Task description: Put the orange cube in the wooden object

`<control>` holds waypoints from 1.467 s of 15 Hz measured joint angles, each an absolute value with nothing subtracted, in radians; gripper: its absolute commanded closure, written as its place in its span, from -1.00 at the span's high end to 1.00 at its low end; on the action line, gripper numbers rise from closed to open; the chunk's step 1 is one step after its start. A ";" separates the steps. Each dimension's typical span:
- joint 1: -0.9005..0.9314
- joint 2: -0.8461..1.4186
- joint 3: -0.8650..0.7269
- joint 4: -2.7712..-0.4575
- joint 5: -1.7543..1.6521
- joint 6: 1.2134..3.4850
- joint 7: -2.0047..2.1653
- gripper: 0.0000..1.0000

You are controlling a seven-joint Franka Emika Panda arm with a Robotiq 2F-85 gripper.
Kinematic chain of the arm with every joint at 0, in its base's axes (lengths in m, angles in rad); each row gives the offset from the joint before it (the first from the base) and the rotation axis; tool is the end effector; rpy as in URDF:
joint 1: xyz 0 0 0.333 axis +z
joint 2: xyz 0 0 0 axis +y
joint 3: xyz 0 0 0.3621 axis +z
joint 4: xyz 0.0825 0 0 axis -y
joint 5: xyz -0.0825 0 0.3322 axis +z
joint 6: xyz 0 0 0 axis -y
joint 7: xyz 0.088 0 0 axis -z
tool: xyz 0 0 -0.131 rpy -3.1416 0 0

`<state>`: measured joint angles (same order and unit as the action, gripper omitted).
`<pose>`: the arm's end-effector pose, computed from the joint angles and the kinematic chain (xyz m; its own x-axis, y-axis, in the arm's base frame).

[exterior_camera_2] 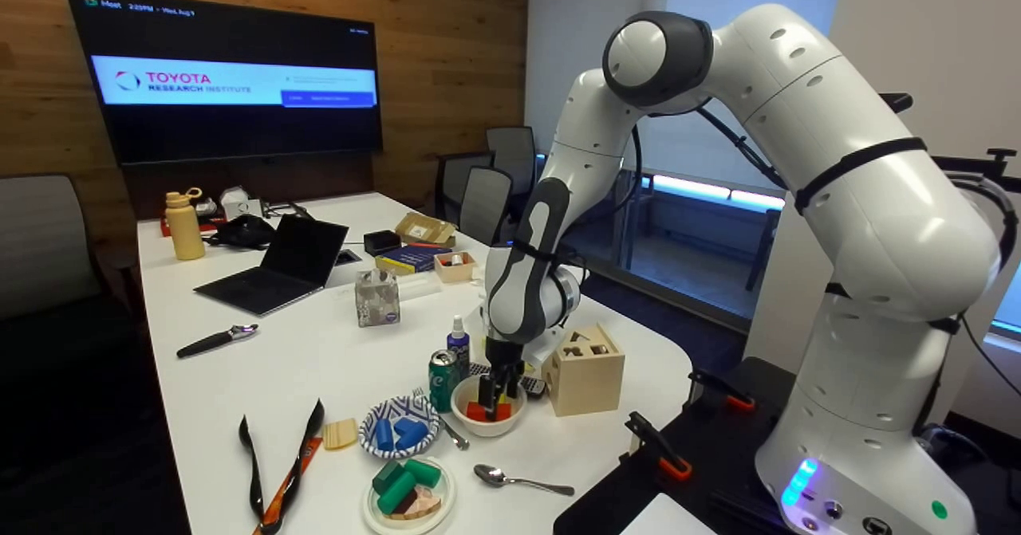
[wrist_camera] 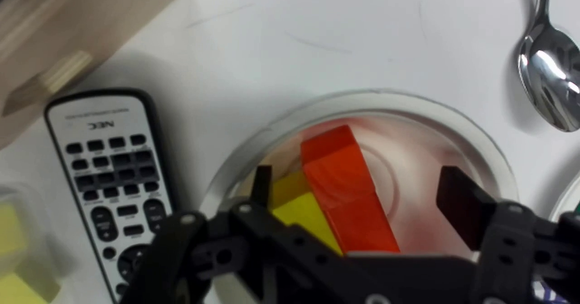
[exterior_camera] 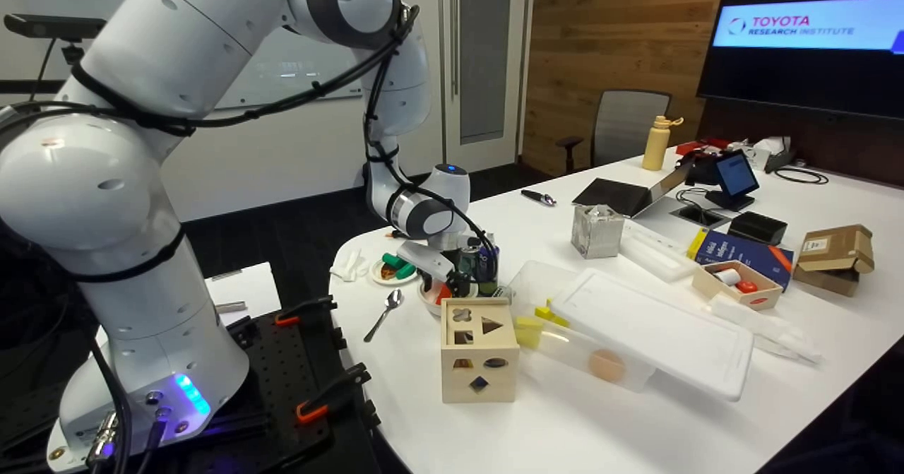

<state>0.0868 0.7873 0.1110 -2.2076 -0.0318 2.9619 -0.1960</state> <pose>0.5185 0.1086 0.0823 0.9232 0.3842 -0.0126 0.3821 -0.9208 -0.0776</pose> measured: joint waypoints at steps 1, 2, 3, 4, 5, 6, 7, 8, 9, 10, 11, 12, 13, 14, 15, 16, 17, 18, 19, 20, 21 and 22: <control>0.087 0.788 0.111 -2.207 -0.032 2.962 -0.191 0.05; 0.087 0.789 0.111 -2.207 -0.032 2.961 -0.190 -0.09; 0.087 0.791 0.111 -2.206 -0.032 2.961 -0.190 -0.23; 0.087 0.792 0.110 -2.206 -0.032 2.960 -0.190 -0.41; 0.087 0.794 0.110 -2.205 -0.032 2.959 -0.190 -0.54; 0.087 0.795 0.110 -2.204 -0.032 2.959 -0.190 -0.72; 0.087 0.797 0.109 -2.203 -0.032 2.958 -0.190 -0.82; 0.087 0.798 0.109 -2.201 -0.032 2.957 -0.190 -0.83; 0.087 0.798 0.109 -2.199 -0.032 2.956 -0.190 -0.83; 0.087 0.799 0.109 -2.197 -0.032 2.954 -0.190 -0.83; 0.087 0.799 0.109 -2.195 -0.032 2.954 -0.190 -0.83; 0.087 0.798 0.109 -2.194 -0.032 2.954 -0.190 -0.83; 0.087 0.797 0.109 -2.194 -0.032 2.954 -0.190 -0.83; 0.087 0.792 0.109 -2.194 -0.032 2.947 -0.190 -0.83; 0.089 0.781 0.109 -2.194 -0.032 2.929 -0.188 -0.83; 0.094 0.764 0.106 -2.195 -0.032 2.901 -0.176 -0.83; 0.103 0.742 0.099 -2.195 -0.032 2.865 -0.157 -0.83; 0.113 0.716 0.093 -2.195 -0.032 2.823 -0.140 -0.83; 0.120 0.687 0.091 -2.195 -0.032 2.778 -0.124 -0.83; 0.124 0.659 0.091 -2.195 -0.032 2.736 -0.111 -0.83; 0.125 0.628 0.091 -2.195 -0.032 2.699 -0.107 -0.83; 0.125 0.598 0.091 -2.197 -0.032 2.671 -0.101 -0.83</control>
<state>0.1249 0.5975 0.0907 -2.1971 -0.0316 2.6712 -0.1014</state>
